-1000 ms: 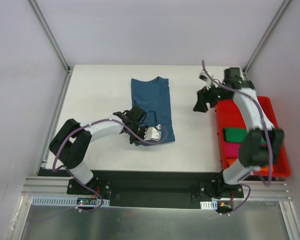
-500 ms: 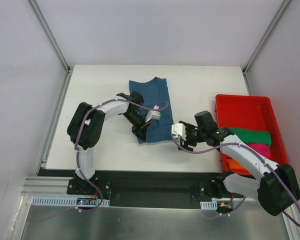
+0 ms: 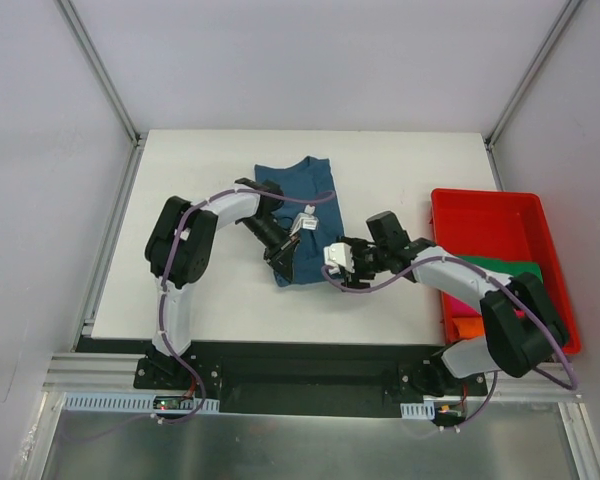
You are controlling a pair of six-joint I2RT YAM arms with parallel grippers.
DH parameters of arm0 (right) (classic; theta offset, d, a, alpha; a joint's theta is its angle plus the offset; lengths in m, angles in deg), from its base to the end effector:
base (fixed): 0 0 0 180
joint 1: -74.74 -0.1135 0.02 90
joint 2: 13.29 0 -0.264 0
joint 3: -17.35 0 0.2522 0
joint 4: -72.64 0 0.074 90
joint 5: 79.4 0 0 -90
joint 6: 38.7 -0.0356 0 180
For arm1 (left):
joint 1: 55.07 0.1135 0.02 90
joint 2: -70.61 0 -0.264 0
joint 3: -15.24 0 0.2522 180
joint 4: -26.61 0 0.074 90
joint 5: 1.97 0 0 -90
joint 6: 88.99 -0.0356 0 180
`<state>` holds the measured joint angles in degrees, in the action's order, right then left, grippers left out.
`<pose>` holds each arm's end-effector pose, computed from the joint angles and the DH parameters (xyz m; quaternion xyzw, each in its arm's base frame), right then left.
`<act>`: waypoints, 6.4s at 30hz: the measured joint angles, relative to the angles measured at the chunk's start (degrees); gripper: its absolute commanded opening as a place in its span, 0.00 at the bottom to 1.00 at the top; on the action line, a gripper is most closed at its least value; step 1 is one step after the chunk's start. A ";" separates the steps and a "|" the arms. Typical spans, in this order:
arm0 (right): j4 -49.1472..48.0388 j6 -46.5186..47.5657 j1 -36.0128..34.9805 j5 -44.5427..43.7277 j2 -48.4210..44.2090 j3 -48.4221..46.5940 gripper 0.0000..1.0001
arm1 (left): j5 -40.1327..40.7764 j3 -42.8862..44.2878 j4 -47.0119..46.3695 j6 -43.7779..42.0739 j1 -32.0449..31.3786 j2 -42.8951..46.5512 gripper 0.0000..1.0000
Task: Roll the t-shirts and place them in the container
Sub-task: Roll the T-shirt to the center of the board.
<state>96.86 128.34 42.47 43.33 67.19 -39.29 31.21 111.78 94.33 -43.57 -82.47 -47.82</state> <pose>0.2235 0.1639 0.1946 -0.7891 0.4360 0.1125 0.4177 0.3240 -0.2015 0.1582 0.5182 0.7107 -0.4700 0.0740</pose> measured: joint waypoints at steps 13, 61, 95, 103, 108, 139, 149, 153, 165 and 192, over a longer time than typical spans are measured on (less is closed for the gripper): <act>1.11 4.28 -3.26 -1.03 10.75 -7.80 0.22 | -4.90 4.17 7.39 -1.92 5.16 -5.03 0.01; 62.60 -2.54 9.22 17.49 52.92 -55.58 0.09 | -14.62 16.90 19.85 7.69 14.67 -23.02 0.99; 71.14 -13.40 8.85 14.64 63.06 -68.52 0.14 | 27.28 -36.83 -38.73 -13.53 -13.88 47.17 0.86; 73.33 -13.42 8.79 14.56 64.81 -70.88 0.14 | 26.75 -36.54 -42.80 -18.97 -14.47 39.95 0.79; 73.64 -13.42 8.83 14.64 65.09 -71.14 0.14 | 26.82 -36.48 -42.99 -19.80 -14.95 36.65 0.72; 38.82 -27.06 26.75 3.37 21.51 -41.46 0.96 | 33.55 -19.21 -28.81 -25.92 -13.62 16.81 0.04; 20.44 -23.30 17.16 2.47 -4.94 -26.10 0.96 | 16.22 7.65 1.01 -22.18 -6.40 1.75 0.03; 17.46 -15.67 9.77 -0.09 -6.80 -5.77 0.96 | 11.39 12.52 8.98 -22.01 -4.94 -2.23 0.03; 6.40 -7.32 1.81 -2.75 -2.43 -4.07 0.96 | 4.13 17.51 17.53 -20.70 -1.33 -8.04 0.03; 36.28 0.90 0.63 4.76 19.89 -27.52 0.13 | -13.40 13.35 20.79 -9.55 5.16 -11.78 0.11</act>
<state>133.14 129.23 43.10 48.10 87.08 -66.81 17.81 125.14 115.11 -53.12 -77.31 -59.60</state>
